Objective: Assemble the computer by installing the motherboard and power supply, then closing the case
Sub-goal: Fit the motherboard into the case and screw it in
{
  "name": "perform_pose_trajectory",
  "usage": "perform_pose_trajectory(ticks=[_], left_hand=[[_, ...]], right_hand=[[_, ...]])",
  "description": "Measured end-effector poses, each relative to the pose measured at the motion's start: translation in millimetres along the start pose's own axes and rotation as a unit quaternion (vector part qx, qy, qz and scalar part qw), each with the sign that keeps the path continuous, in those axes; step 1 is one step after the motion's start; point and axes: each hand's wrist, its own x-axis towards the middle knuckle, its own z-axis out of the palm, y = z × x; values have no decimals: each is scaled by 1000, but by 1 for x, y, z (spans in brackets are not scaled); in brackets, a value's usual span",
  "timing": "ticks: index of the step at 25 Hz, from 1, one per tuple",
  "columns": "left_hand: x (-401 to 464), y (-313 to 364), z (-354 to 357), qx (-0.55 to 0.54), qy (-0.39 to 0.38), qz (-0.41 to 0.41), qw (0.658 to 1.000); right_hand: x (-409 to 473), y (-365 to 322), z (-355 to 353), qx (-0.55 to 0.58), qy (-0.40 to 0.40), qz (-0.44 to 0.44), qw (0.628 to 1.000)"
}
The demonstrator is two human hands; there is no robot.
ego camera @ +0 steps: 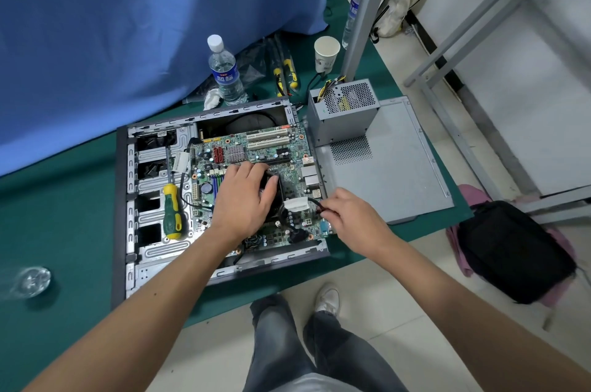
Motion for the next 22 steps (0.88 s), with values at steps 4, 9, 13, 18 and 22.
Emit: perform_pose_trajectory(ticks=[4, 9, 13, 18, 22], left_hand=[[0, 1, 0, -2, -1, 1, 1000], [0, 1, -1, 1, -3, 0, 1000], [1, 0, 1, -2, 1, 2, 1000], [1, -2, 2, -2, 4, 3, 1000], [1, -1, 2, -8, 8, 4, 1000]], right_hand=[[2, 0, 4, -28, -27, -10, 999], [3, 1, 6, -11, -31, 3, 999], [6, 0, 5, -30, -48, 1, 998], [7, 1, 2, -39, -59, -4, 997], [3, -1, 4, -49, -46, -15, 998]])
